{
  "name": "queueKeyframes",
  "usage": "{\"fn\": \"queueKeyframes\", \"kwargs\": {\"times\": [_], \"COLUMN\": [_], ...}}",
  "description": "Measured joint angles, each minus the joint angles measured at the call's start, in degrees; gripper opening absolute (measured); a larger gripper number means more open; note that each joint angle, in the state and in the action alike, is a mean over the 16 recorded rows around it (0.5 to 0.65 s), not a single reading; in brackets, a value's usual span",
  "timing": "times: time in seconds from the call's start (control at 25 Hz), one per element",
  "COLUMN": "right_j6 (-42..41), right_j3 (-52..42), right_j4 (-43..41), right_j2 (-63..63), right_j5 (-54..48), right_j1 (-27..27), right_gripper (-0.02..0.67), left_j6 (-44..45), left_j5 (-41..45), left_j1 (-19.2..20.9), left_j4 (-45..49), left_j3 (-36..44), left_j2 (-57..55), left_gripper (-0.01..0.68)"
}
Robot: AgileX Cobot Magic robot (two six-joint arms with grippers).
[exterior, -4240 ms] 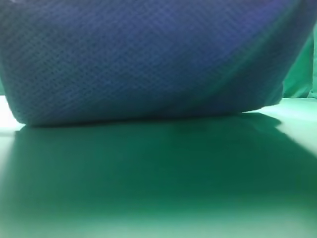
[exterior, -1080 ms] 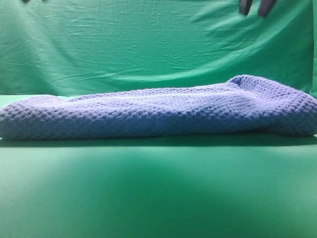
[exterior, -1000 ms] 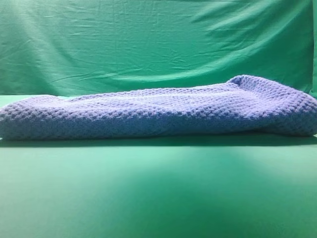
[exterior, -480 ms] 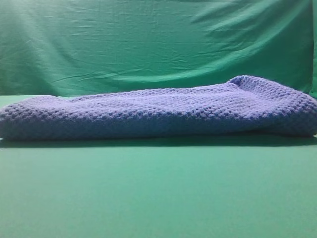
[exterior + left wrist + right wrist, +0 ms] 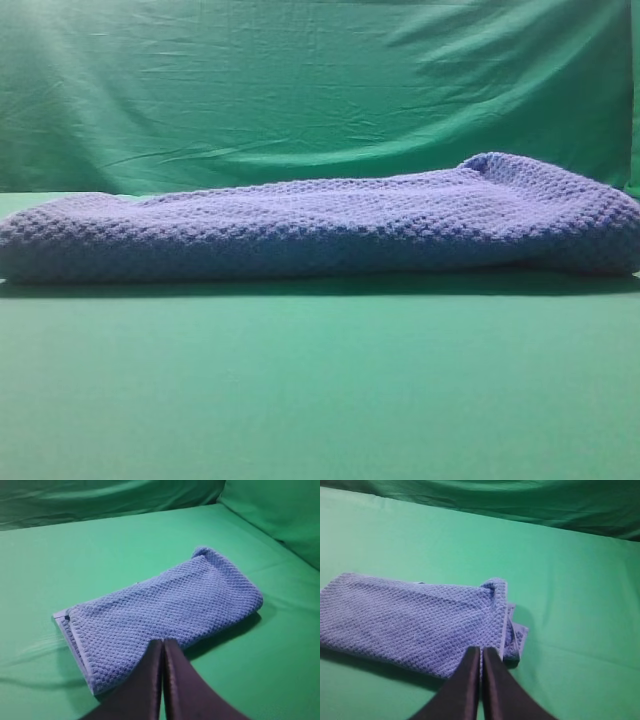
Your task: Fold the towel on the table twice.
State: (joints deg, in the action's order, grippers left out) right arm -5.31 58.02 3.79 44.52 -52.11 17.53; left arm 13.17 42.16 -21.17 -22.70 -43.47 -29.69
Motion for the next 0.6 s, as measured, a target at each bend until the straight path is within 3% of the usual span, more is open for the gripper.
{"fn": "queueKeyframes", "kwargs": {"times": [0.28, 0.6], "right_j6": [-0.4, -0.4], "right_j3": [-14.0, -22.5], "right_j4": [1.2, 3.7], "right_j2": [-17.2, -32.9], "right_j5": [6.2, 9.2], "right_j1": [0.0, 0.0], "right_gripper": [0.0, 0.0], "left_j6": [0.0, -0.9], "left_j5": [-3.3, -3.7], "left_j1": [0.0, 0.0], "left_j4": [-1.5, -1.8], "left_j3": [10.8, 17.4], "left_j2": [15.8, 27.1], "left_gripper": [0.0, 0.0]}}
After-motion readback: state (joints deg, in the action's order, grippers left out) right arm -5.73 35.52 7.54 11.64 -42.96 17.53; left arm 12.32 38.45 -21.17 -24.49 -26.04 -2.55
